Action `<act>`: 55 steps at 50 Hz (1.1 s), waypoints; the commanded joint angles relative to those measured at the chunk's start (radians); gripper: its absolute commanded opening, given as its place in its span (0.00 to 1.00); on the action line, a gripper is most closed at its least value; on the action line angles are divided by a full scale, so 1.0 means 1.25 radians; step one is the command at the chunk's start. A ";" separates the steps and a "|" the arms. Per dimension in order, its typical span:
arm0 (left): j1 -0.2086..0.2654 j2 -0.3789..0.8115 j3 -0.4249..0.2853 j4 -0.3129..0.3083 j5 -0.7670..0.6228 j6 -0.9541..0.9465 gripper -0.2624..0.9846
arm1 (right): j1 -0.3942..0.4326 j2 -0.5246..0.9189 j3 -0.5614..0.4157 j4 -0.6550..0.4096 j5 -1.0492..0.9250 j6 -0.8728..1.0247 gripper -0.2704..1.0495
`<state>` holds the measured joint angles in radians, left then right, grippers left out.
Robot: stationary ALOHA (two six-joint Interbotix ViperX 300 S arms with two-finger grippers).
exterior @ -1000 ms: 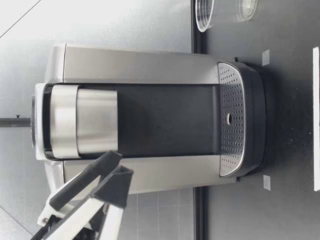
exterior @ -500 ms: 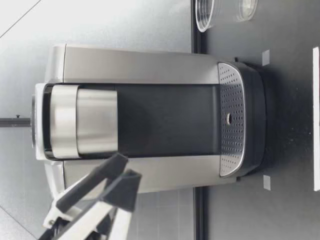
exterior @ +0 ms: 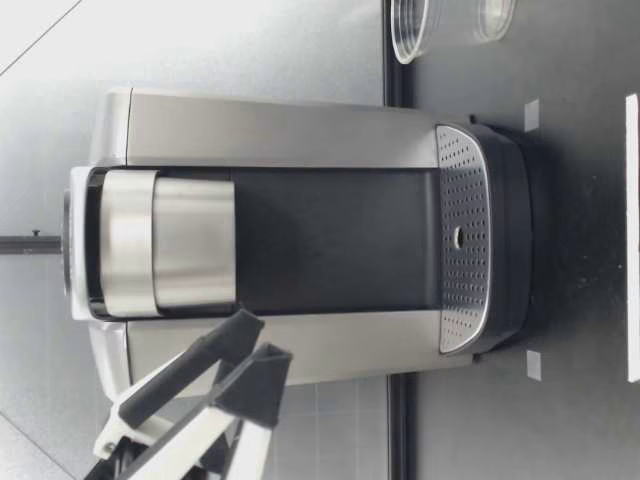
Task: Place the coffee capsule inside the capsule container, then place the cup onto the center of the cup tray, then push the 'Hot Water' and 'Travel Mug' buttons.
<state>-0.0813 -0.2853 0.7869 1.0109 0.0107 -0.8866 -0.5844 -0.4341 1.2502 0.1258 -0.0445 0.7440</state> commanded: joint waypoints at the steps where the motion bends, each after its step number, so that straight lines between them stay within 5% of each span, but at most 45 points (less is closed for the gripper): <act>1: 0.000 -0.012 -0.006 -0.001 -0.001 0.000 0.77 | -0.004 -0.009 -0.012 -0.005 -0.001 -0.001 0.37; 11: 0.000 -0.025 -0.004 -0.001 -0.004 0.000 0.77 | 0.009 -0.028 -0.016 -0.004 -0.005 0.009 0.23; 31: 0.000 -0.028 -0.005 -0.001 -0.009 0.000 0.77 | 0.163 -0.040 -0.050 -0.001 -0.091 0.140 0.23; 55: 0.000 -0.028 -0.005 -0.006 -0.012 -0.001 0.77 | 0.195 0.166 -0.206 -0.017 -0.201 0.162 0.23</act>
<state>-0.0828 -0.3007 0.7946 1.0063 0.0031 -0.8866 -0.3436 -0.2531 1.0416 0.1135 -0.2777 0.9480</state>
